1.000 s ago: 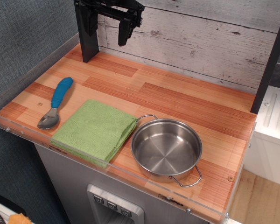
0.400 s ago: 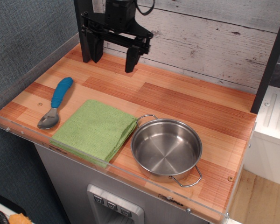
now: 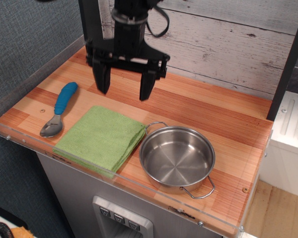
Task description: Place the silver pot on the green cloth.
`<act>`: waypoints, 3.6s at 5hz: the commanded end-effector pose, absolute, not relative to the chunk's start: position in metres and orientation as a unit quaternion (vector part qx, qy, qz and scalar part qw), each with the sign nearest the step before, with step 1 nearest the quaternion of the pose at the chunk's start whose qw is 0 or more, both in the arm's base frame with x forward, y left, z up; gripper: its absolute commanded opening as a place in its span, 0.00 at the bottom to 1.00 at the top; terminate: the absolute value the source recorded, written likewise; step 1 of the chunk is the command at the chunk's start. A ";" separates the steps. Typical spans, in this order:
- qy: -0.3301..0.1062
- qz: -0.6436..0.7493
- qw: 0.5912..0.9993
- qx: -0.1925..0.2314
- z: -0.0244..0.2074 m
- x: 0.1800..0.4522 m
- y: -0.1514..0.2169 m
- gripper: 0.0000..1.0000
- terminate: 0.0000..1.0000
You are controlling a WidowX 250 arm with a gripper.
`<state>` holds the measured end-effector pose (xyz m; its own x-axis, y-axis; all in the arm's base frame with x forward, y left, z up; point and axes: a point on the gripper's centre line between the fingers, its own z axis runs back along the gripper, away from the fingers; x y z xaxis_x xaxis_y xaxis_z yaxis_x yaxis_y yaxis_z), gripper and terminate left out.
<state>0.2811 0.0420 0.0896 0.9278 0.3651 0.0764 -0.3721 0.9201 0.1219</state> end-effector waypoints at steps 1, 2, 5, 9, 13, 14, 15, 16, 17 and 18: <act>-0.055 0.236 0.970 0.017 0.086 0.264 0.017 1.00 0.00; -0.049 0.226 0.973 0.012 0.078 0.263 0.007 1.00 0.00; -0.004 0.201 0.979 0.017 0.041 0.262 -0.010 1.00 0.00; 0.028 0.212 0.977 0.015 0.014 0.256 -0.006 0.00 0.00; -0.019 0.252 0.967 -0.012 0.054 0.239 0.005 0.00 0.00; -0.041 0.291 0.955 -0.022 0.062 0.235 0.030 0.00 0.00; -0.052 0.323 0.944 -0.030 0.062 0.234 0.054 0.00 0.00; -0.053 0.345 0.937 -0.025 0.060 0.233 0.076 0.00 0.00; -0.058 0.348 0.936 -0.011 0.060 0.235 0.088 0.00 0.00; -0.050 0.349 0.936 0.004 0.058 0.234 0.102 0.00 0.00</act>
<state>0.2287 0.0992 0.0472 0.7579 0.6497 0.0593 -0.6501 0.7597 -0.0160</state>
